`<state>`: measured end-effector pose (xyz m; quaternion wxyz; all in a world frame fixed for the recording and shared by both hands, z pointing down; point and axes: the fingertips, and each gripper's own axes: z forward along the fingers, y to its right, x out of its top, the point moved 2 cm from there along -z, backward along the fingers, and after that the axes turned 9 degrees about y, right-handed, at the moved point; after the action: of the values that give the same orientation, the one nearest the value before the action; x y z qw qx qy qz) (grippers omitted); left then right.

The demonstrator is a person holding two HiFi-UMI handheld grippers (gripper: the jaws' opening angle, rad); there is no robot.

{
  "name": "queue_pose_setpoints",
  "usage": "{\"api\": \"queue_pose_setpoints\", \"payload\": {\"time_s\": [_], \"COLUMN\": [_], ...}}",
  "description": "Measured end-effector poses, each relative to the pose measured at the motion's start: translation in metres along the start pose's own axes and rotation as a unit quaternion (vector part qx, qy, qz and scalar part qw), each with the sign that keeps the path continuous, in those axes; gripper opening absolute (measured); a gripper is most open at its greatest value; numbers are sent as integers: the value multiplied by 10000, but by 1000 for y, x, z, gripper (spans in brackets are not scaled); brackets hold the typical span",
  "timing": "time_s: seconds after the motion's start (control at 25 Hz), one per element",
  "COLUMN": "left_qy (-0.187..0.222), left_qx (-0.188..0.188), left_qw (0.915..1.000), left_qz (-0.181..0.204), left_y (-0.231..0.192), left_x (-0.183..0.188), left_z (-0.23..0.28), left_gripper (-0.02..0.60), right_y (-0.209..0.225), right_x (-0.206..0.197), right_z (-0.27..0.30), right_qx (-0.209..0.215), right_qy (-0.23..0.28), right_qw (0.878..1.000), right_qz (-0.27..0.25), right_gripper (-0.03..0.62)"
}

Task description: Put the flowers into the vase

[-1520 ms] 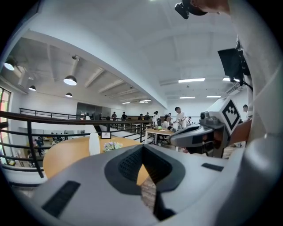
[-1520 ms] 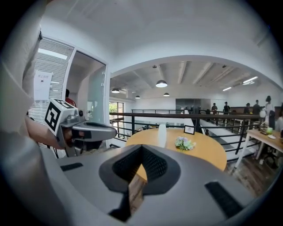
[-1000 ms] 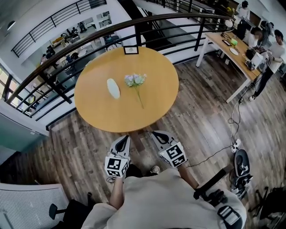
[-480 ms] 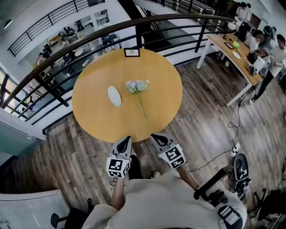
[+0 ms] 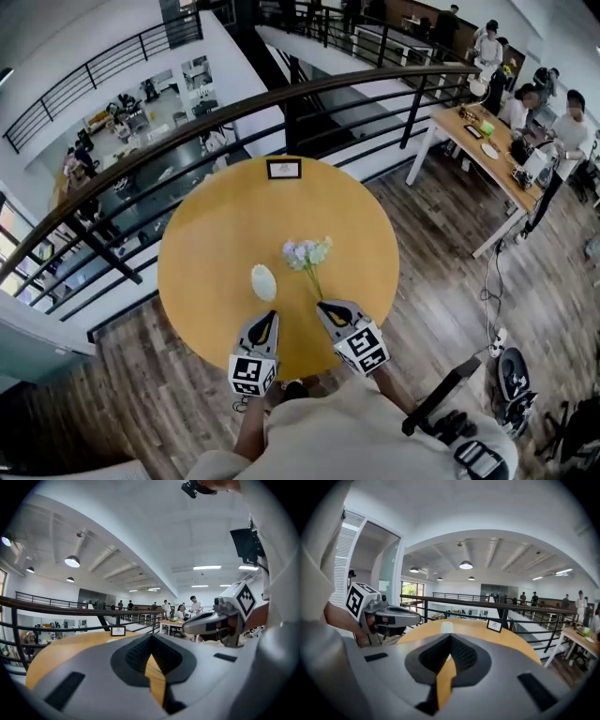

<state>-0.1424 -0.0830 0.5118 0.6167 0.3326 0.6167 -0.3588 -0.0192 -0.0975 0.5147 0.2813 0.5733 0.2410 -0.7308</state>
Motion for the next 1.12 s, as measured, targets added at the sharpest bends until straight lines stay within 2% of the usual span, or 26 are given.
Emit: {"api": "queue_pose_setpoints", "payload": {"time_s": [0.2, 0.36, 0.56, 0.72, 0.96, 1.12], "left_qy": [67, 53, -126, -11, -733, -1019], "left_qx": [-140, -172, -80, 14, 79, 103], "left_qw": [9999, 9998, 9998, 10000, 9965, 9932], "left_qz": [11, 50, -108, -74, -395, -559], "left_y": [-36, -54, -39, -53, -22, -18], "left_x": [0, 0, -21, -16, -30, -55], "left_z": [27, 39, 18, 41, -1, -2], "left_gripper": [6, 6, 6, 6, 6, 6], "right_y": [17, 24, 15, 41, 6, 8], "right_x": [14, 13, -13, -8, -40, -73], "right_z": [40, 59, 52, 68, 30, 28], "right_qx": [-169, -120, 47, 17, 271, 243], "right_qy": [104, 53, -226, -191, -964, -1139], "right_qw": [9998, 9999, 9994, 9995, 9924, 9886], "right_qz": [-35, 25, 247, 250, 721, 951], "right_gripper": [8, 8, 8, 9, 8, 9]}}
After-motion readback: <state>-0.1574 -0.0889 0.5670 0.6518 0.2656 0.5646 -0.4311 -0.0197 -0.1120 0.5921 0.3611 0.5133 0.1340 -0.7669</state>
